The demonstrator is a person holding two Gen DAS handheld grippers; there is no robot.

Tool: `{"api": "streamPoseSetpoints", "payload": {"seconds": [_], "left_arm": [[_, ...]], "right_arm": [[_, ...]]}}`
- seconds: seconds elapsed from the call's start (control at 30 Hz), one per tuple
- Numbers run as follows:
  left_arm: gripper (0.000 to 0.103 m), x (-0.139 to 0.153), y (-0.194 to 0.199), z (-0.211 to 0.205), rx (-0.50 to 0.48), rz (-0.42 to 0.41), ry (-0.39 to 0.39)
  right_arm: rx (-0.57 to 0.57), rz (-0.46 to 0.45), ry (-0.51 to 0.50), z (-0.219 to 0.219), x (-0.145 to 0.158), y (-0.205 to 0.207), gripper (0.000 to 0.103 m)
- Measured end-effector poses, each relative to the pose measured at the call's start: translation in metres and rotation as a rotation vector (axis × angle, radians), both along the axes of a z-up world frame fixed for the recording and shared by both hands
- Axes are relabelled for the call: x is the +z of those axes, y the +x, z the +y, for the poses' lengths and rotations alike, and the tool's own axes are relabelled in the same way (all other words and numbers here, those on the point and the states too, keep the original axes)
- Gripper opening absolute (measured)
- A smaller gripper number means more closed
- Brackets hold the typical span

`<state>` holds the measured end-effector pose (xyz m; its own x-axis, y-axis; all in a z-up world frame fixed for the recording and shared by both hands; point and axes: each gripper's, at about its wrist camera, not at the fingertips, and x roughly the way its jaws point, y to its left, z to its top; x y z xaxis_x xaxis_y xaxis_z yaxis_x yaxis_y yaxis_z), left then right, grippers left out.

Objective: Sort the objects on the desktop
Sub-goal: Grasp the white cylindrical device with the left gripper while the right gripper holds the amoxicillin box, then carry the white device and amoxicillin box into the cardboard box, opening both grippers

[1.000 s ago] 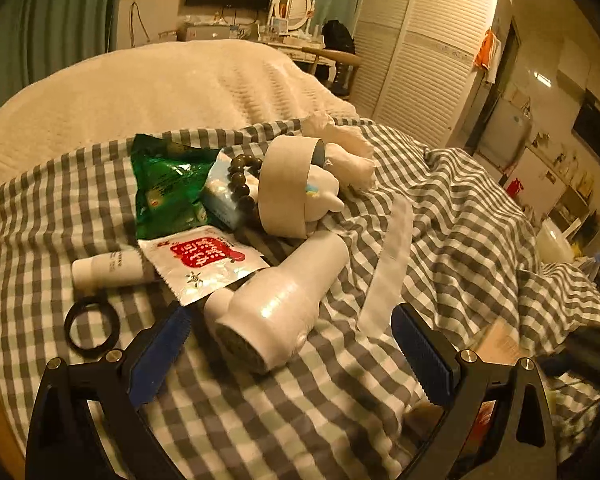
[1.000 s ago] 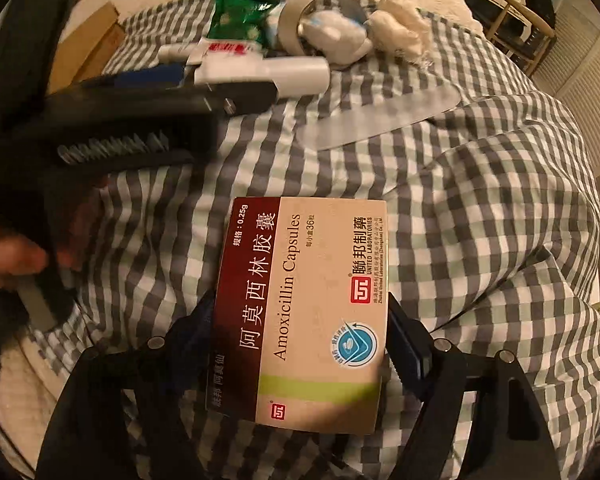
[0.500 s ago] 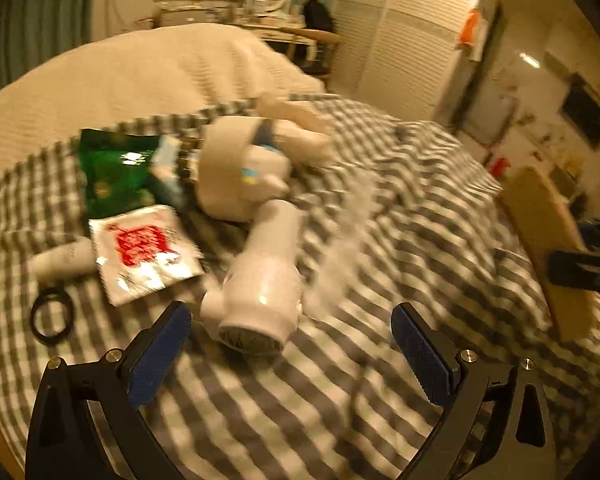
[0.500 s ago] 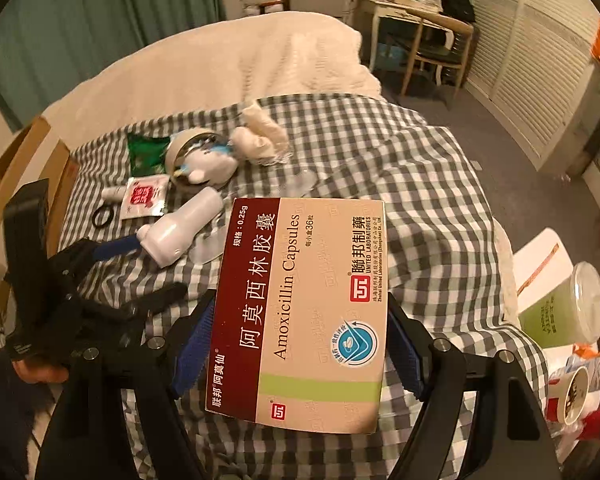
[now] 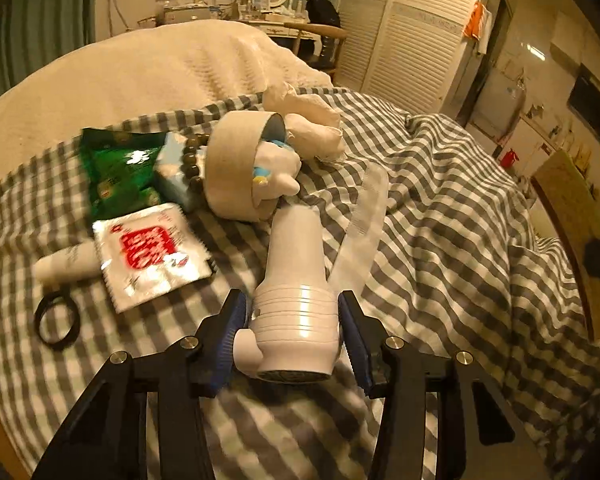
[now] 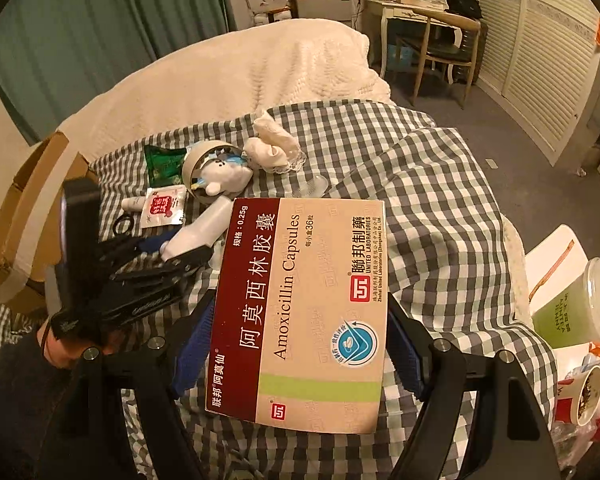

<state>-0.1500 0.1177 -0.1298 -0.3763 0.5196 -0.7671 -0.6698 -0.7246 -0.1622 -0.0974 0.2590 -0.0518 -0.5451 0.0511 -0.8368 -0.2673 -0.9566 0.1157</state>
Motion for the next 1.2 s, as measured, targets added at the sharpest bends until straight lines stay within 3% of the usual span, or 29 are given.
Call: {"api": "streamPoseSetpoints", "payload": {"seconds": [0.23,0.53,0.8,0.93,1.2], "left_arm": [[0.048,0.032,0.025,-0.018,0.011,0.025,0.044],[0.048,0.066,0.048,-0.044,0.052,-0.037,0.088],[0.048,0.103,0.06,-0.079,0.066,-0.031,0.106],[0.048,0.135,0.051,-0.106,0.103,-0.01,0.148],[0.048,0.226,0.033,-0.177,0.184,0.114,0.221]], "right_arm": [[0.001,0.031,-0.014,0.002,0.007,0.007,0.077],[0.019,0.061,-0.057,-0.014,0.015,0.02,0.077],[0.035,0.031,-0.114,-0.046,0.018,0.03,0.077],[0.071,0.053,-0.106,-0.072,0.049,0.029,0.077],[0.203,0.142,-0.073,-0.148,0.127,-0.004,0.077]]}}
